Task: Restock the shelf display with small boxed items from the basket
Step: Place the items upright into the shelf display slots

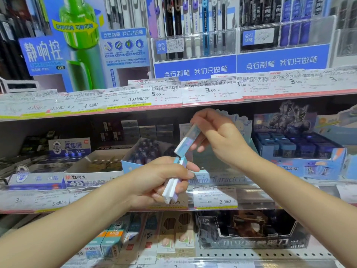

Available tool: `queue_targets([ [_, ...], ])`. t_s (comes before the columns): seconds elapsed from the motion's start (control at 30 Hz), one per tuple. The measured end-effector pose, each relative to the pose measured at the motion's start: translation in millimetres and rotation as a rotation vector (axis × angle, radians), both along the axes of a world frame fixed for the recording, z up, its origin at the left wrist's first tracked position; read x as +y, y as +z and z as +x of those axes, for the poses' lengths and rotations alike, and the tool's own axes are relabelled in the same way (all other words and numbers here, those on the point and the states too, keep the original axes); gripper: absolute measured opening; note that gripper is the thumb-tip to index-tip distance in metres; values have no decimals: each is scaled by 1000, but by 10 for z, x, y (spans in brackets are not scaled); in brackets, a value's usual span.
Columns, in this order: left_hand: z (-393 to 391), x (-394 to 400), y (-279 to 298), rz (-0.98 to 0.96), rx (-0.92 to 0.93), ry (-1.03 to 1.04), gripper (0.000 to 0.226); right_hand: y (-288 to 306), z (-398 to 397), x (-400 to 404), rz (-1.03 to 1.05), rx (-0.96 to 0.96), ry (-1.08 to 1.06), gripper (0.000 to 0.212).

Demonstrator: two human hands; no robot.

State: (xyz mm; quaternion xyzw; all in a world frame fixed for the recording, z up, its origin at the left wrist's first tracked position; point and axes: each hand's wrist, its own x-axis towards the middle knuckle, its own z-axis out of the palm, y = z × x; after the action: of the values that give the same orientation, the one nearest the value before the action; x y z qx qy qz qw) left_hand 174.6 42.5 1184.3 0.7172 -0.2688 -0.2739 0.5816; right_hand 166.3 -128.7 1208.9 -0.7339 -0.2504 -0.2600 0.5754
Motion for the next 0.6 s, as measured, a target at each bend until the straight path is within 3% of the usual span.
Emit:
queue_targets([
  [0.2, -16, 37, 16, 127, -269, 1, 33, -68, 129, -265, 78, -37, -175, 15],
  [0.27, -14, 48, 36, 194, -359, 25, 31, -65, 164, -331, -74, 14, -253, 27],
  [0.43, -15, 47, 51, 386, -496, -2, 48, -13, 158, -362, -577, 86, -384, 43],
  [0.6, -13, 39, 25, 489, -512, -40, 55, -49, 218, -272, -471, 49, -346, 34],
])
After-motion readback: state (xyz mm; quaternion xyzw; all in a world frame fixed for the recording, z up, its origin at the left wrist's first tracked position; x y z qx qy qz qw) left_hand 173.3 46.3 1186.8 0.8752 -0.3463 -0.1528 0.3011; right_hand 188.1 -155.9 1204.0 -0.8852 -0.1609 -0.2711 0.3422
